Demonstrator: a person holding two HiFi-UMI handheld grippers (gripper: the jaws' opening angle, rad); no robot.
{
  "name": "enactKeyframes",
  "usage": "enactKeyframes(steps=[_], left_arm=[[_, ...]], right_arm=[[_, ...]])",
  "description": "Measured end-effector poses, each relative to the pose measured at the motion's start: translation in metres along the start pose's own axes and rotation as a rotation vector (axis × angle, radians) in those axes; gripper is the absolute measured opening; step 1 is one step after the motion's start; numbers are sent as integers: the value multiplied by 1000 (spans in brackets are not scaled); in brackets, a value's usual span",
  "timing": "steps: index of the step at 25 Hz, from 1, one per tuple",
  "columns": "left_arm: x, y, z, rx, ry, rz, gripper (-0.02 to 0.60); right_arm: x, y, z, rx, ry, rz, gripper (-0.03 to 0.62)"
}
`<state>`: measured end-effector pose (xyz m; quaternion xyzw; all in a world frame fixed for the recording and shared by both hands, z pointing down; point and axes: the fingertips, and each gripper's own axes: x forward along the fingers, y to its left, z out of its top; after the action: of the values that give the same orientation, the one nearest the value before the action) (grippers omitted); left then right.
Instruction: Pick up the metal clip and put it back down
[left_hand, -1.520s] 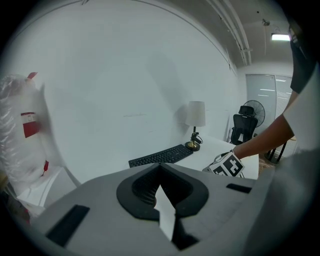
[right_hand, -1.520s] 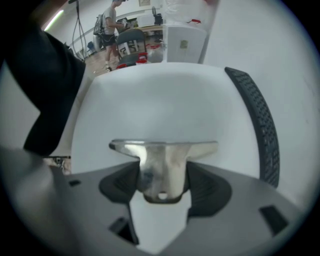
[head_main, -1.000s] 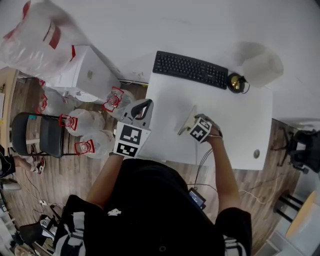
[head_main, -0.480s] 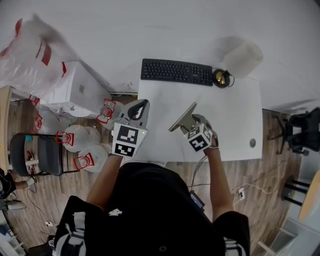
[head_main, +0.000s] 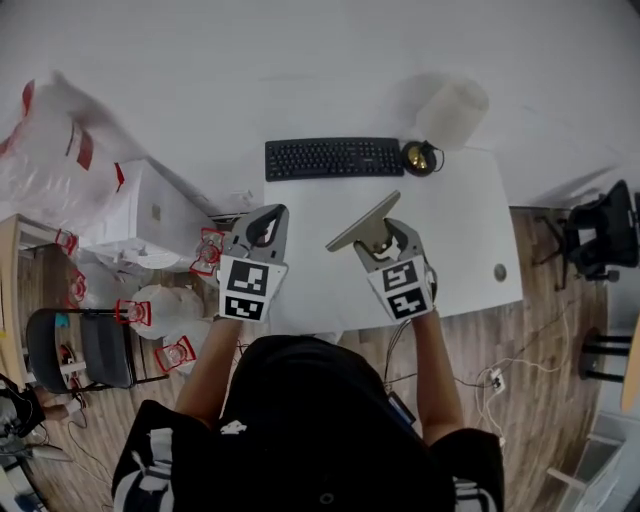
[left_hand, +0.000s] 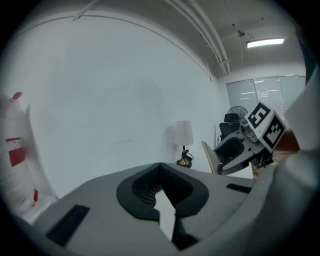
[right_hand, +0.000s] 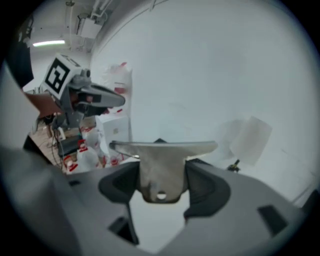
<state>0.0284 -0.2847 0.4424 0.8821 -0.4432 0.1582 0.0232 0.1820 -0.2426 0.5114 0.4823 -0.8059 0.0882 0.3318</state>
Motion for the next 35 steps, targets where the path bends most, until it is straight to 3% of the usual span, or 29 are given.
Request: enactKeyframes(steps=[9, 17, 28, 35], left_arm=[[-9, -6, 42, 66, -84, -9, 21], [-21, -6, 77, 96, -155, -6, 21], [-27, -5, 81, 51, -178, -22, 21], [-25, 0, 70, 46, -150, -14, 21]], right_arm=[[-60, -37, 77, 118, -252, -163, 285], [-90, -51, 111, 104, -374, -236, 285], [-86, -39, 105, 108, -345, -225, 285], [-59, -22, 88, 101, -268, -120, 285]])
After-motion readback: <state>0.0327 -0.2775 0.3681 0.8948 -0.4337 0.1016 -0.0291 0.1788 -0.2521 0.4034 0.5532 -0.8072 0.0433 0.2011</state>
